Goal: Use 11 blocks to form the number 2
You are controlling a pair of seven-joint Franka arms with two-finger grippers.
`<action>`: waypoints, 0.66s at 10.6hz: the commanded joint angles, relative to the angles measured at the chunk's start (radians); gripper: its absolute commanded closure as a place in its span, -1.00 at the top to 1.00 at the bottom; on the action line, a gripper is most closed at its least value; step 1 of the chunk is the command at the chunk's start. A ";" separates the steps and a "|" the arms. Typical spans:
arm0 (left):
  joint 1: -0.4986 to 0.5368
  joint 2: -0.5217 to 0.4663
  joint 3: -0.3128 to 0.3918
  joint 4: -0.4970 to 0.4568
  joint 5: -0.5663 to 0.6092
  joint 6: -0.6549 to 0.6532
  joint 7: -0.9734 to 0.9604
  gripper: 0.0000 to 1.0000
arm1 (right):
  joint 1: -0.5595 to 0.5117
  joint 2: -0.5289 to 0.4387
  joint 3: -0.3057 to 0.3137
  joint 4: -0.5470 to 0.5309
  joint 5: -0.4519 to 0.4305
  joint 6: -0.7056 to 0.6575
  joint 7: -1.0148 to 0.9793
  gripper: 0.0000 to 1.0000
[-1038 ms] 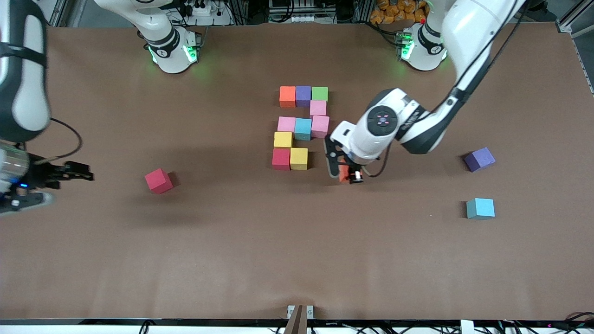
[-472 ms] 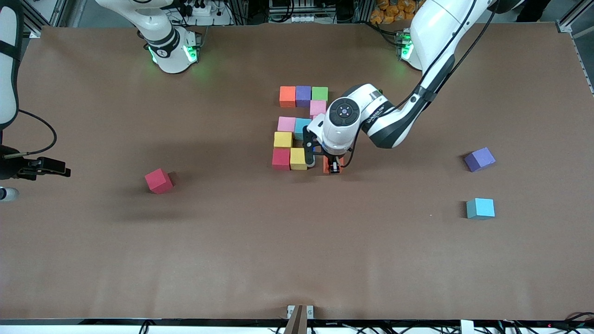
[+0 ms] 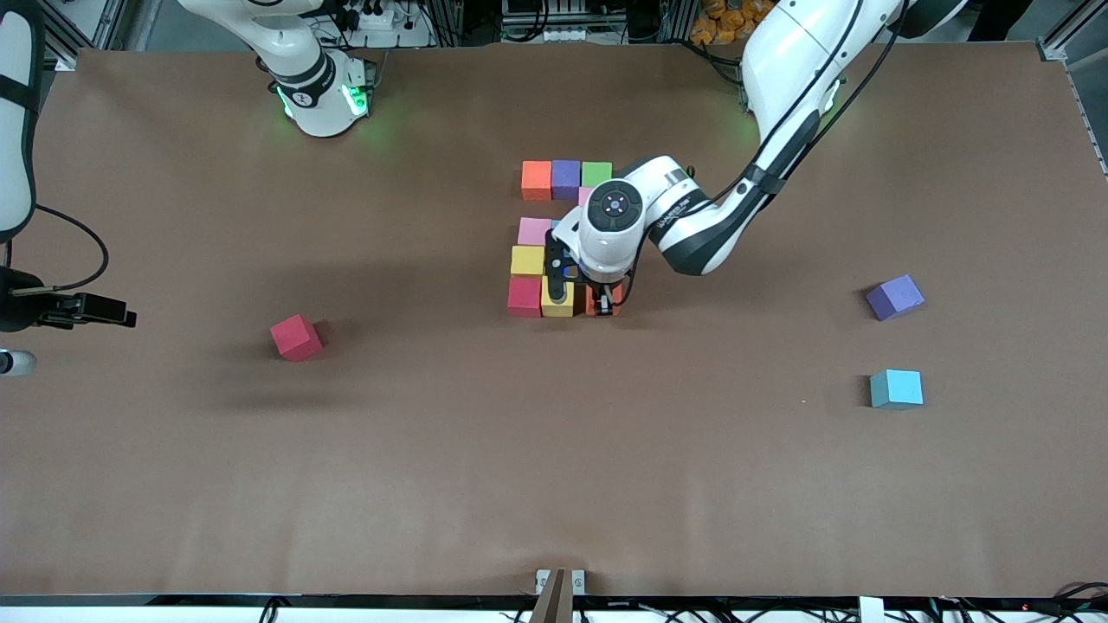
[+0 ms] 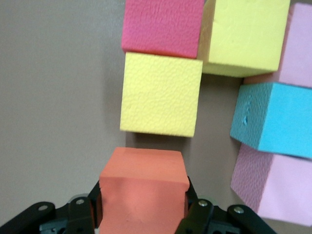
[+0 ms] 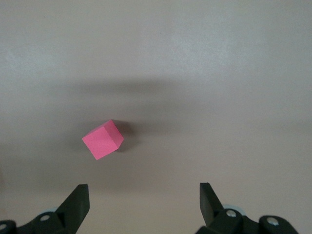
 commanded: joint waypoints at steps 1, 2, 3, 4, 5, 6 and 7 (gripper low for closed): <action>-0.046 0.019 0.040 0.040 0.032 -0.018 -0.026 -1.00 | -0.014 -0.017 0.038 0.002 0.009 -0.002 0.021 1.00; -0.061 0.019 0.053 0.040 0.034 -0.018 -0.032 -1.00 | -0.026 -0.017 0.067 0.001 0.010 0.005 0.021 1.00; -0.075 0.019 0.064 0.040 0.032 -0.018 -0.032 -1.00 | -0.025 -0.018 0.068 0.001 0.010 0.004 0.021 1.00; -0.094 0.020 0.073 0.040 0.032 -0.018 -0.035 -1.00 | -0.022 -0.018 0.070 0.001 0.010 0.002 0.021 1.00; -0.118 0.019 0.096 0.040 0.032 -0.018 -0.039 -1.00 | -0.019 -0.018 0.068 0.001 0.010 0.004 0.021 1.00; -0.143 0.019 0.119 0.041 0.032 -0.018 -0.041 -1.00 | -0.019 -0.018 0.070 0.001 0.010 0.005 0.022 1.00; -0.150 0.020 0.129 0.041 0.032 -0.018 -0.042 -1.00 | -0.019 -0.018 0.068 0.001 0.010 0.004 0.022 1.00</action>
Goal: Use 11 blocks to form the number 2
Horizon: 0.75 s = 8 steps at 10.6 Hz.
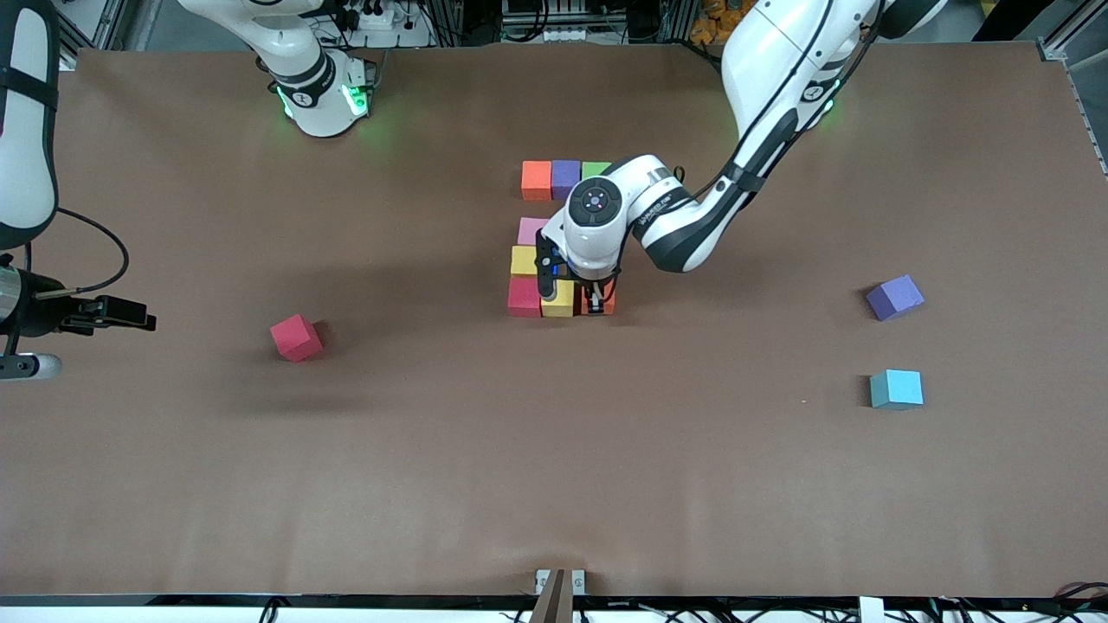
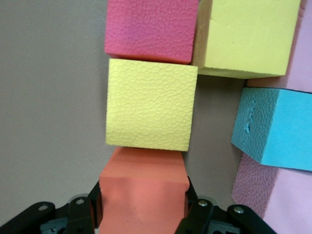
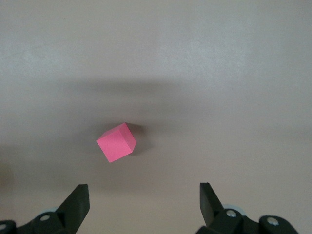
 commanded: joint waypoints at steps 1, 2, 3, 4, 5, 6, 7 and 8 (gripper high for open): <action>-0.033 0.011 0.028 0.028 0.031 -0.018 -0.027 -1.00 | -0.018 -0.016 0.017 -0.002 0.008 -0.005 0.011 1.00; -0.032 0.011 0.028 0.028 0.031 -0.018 -0.027 -1.00 | -0.018 -0.016 0.017 -0.002 0.008 -0.005 0.013 1.00; -0.032 0.011 0.028 0.029 0.031 -0.018 -0.025 -1.00 | -0.018 -0.016 0.017 -0.002 0.008 -0.007 0.013 1.00; -0.032 0.011 0.028 0.029 0.031 -0.018 -0.027 -1.00 | -0.018 -0.018 0.017 -0.002 0.008 -0.007 0.013 1.00; -0.032 0.011 0.028 0.029 0.031 -0.018 -0.027 -1.00 | -0.018 -0.018 0.017 -0.002 0.008 -0.008 0.013 1.00; -0.032 0.011 0.028 0.029 0.031 -0.018 -0.027 -1.00 | -0.018 -0.018 0.017 -0.002 0.010 -0.008 0.013 1.00; -0.032 0.011 0.028 0.029 0.030 -0.018 -0.027 -1.00 | -0.018 -0.018 0.017 -0.002 0.014 -0.008 0.013 1.00; -0.033 0.012 0.028 0.029 0.030 -0.018 -0.027 -1.00 | -0.018 -0.018 0.017 -0.002 0.017 -0.010 0.013 1.00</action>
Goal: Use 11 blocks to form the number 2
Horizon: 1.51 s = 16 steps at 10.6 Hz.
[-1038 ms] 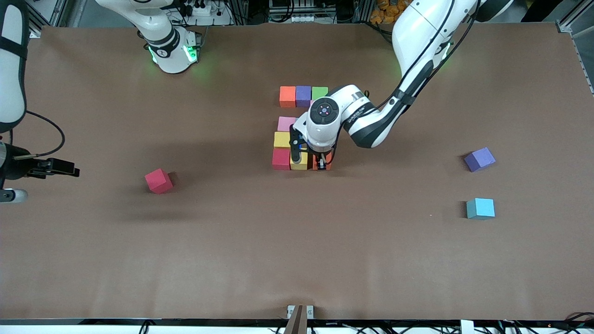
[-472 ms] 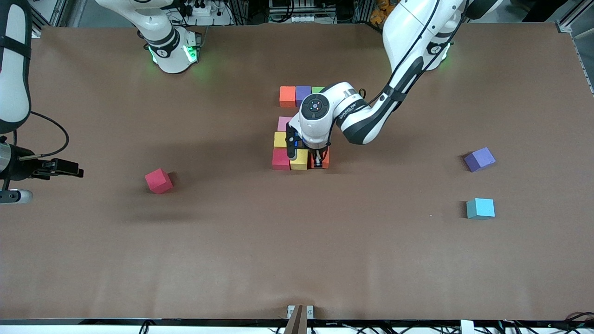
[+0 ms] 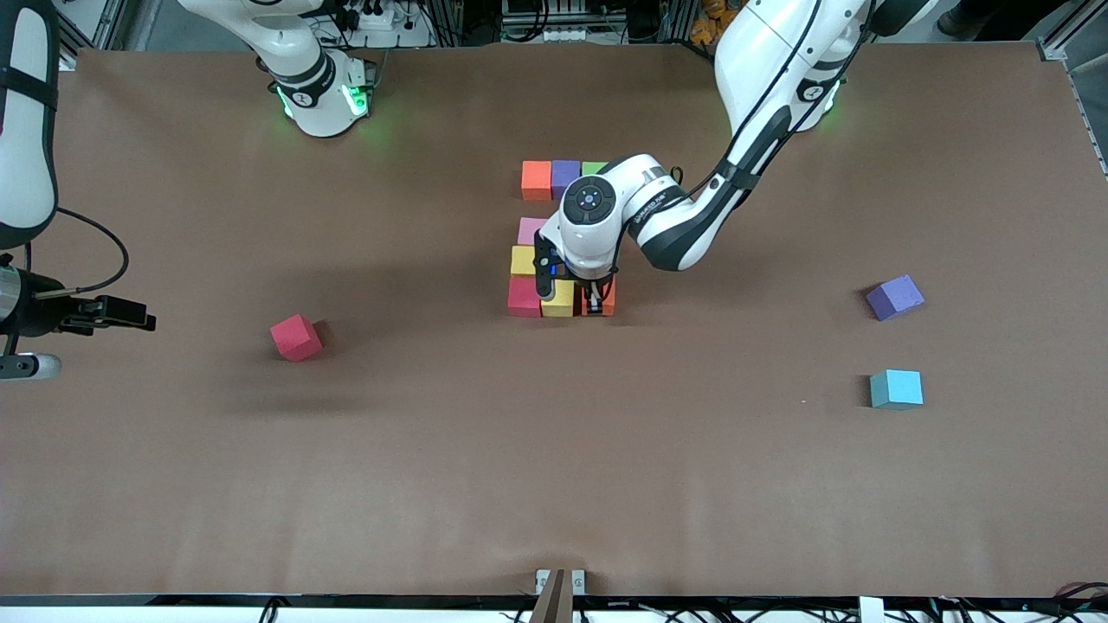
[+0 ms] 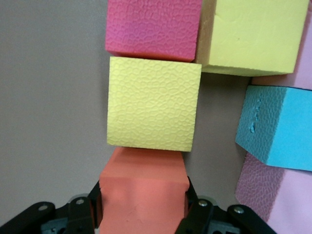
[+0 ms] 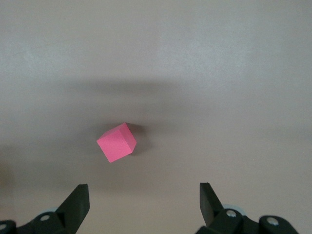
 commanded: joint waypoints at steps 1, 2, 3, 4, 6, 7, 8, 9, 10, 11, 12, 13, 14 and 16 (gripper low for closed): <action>-0.023 0.018 0.007 0.026 0.030 -0.018 -0.026 -1.00 | -0.018 -0.018 0.017 -0.004 0.015 -0.010 0.013 1.00; -0.029 0.019 0.007 0.030 0.030 -0.018 -0.035 -1.00 | -0.018 -0.018 0.017 -0.004 0.015 -0.010 0.013 1.00; -0.029 0.024 0.007 0.033 0.030 -0.018 -0.044 -1.00 | -0.018 -0.018 0.017 -0.004 0.015 -0.010 0.013 1.00; -0.033 0.026 0.007 0.040 0.030 -0.018 -0.044 -1.00 | -0.018 -0.018 0.017 -0.004 0.015 -0.010 0.013 1.00; -0.035 0.026 0.007 0.044 0.030 -0.018 -0.046 -1.00 | -0.018 -0.018 0.017 -0.006 0.015 -0.008 0.013 1.00; -0.035 0.030 0.007 0.044 0.030 -0.018 -0.046 -1.00 | -0.018 -0.018 0.017 -0.006 0.015 -0.008 0.013 1.00; -0.035 0.035 0.009 0.046 0.030 -0.018 -0.046 -1.00 | -0.018 -0.018 0.017 -0.006 0.015 -0.008 0.013 1.00; -0.035 0.039 0.009 0.046 0.030 -0.018 -0.052 -1.00 | -0.018 -0.016 0.017 -0.006 0.015 -0.008 0.013 1.00; -0.035 0.039 0.009 0.046 0.031 -0.017 -0.052 -1.00 | -0.018 -0.016 0.017 -0.006 0.015 -0.008 0.013 1.00; -0.035 0.042 0.009 0.046 0.031 -0.015 -0.052 -1.00 | -0.018 -0.016 0.017 -0.006 0.015 -0.008 0.013 1.00; -0.035 0.046 0.019 0.050 0.030 -0.014 -0.050 -1.00 | -0.018 -0.016 0.017 -0.006 0.015 -0.007 0.013 1.00; -0.036 0.046 0.019 0.053 0.030 -0.013 -0.052 -1.00 | -0.018 -0.016 0.017 -0.006 0.015 -0.007 0.013 1.00; -0.036 0.046 0.019 0.055 0.030 -0.013 -0.052 -1.00 | -0.018 -0.016 0.017 -0.006 0.015 -0.008 0.013 1.00; -0.041 0.046 0.019 0.061 0.030 -0.013 -0.052 -1.00 | -0.018 -0.016 0.017 -0.006 0.015 -0.007 0.013 1.00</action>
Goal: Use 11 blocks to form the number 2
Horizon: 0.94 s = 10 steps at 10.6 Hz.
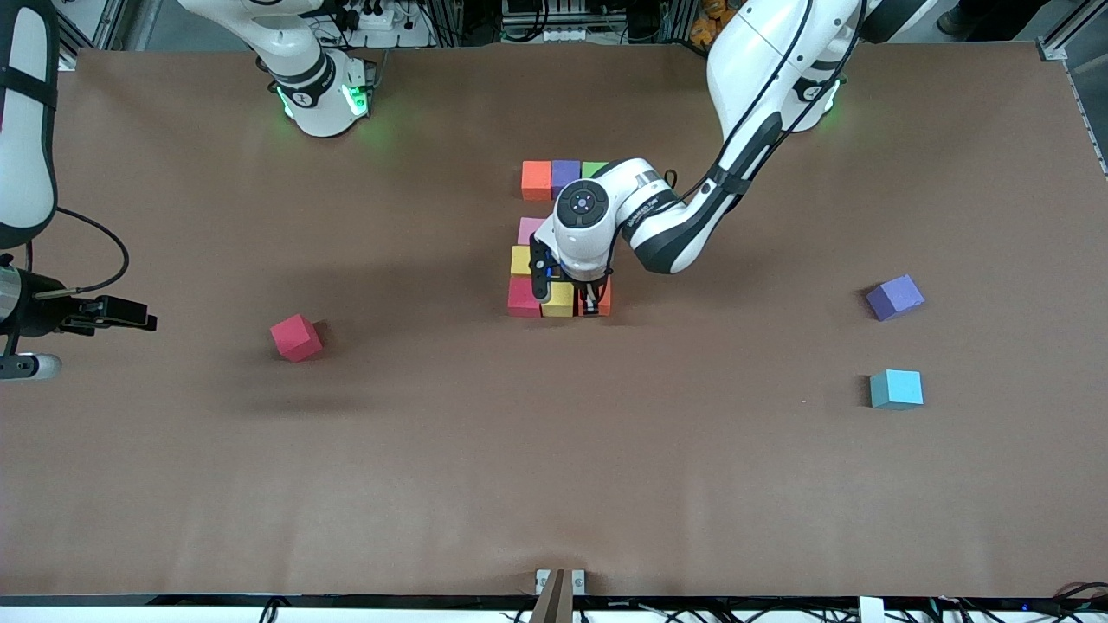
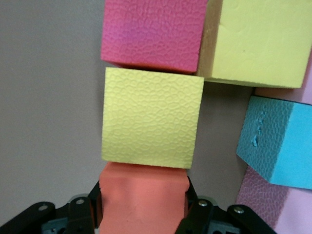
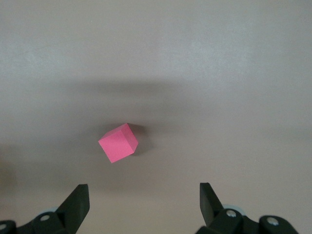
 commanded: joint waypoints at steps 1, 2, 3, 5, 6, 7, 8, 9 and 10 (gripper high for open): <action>-0.018 0.015 0.008 0.030 0.030 -0.012 -0.024 -1.00 | -0.018 -0.016 0.017 -0.006 0.010 -0.007 0.012 1.00; -0.018 0.015 0.008 0.030 0.030 -0.012 -0.024 -1.00 | -0.018 -0.016 0.017 -0.006 0.010 -0.007 0.012 1.00; -0.018 0.015 0.008 0.030 0.030 -0.012 -0.024 -1.00 | -0.018 -0.016 0.017 -0.006 0.010 -0.007 0.012 1.00; -0.021 0.018 0.008 0.030 0.030 -0.012 -0.024 -1.00 | -0.018 -0.016 0.017 -0.006 0.010 -0.007 0.012 1.00; -0.025 0.021 0.009 0.030 0.030 -0.012 -0.024 -1.00 | -0.018 -0.016 0.017 -0.006 0.010 -0.007 0.012 1.00; -0.027 0.022 0.009 0.032 0.030 -0.011 -0.024 -1.00 | -0.018 -0.016 0.017 -0.006 0.010 -0.007 0.012 1.00; -0.027 0.024 0.009 0.032 0.030 -0.011 -0.024 -1.00 | -0.018 -0.016 0.017 -0.006 0.010 -0.007 0.012 1.00; -0.027 0.025 0.009 0.036 0.030 -0.009 -0.024 -1.00 | -0.018 -0.016 0.017 -0.006 0.010 -0.007 0.012 1.00; -0.025 0.025 0.009 0.039 0.030 -0.009 -0.024 -0.66 | -0.018 -0.016 0.017 -0.006 0.010 -0.007 0.012 1.00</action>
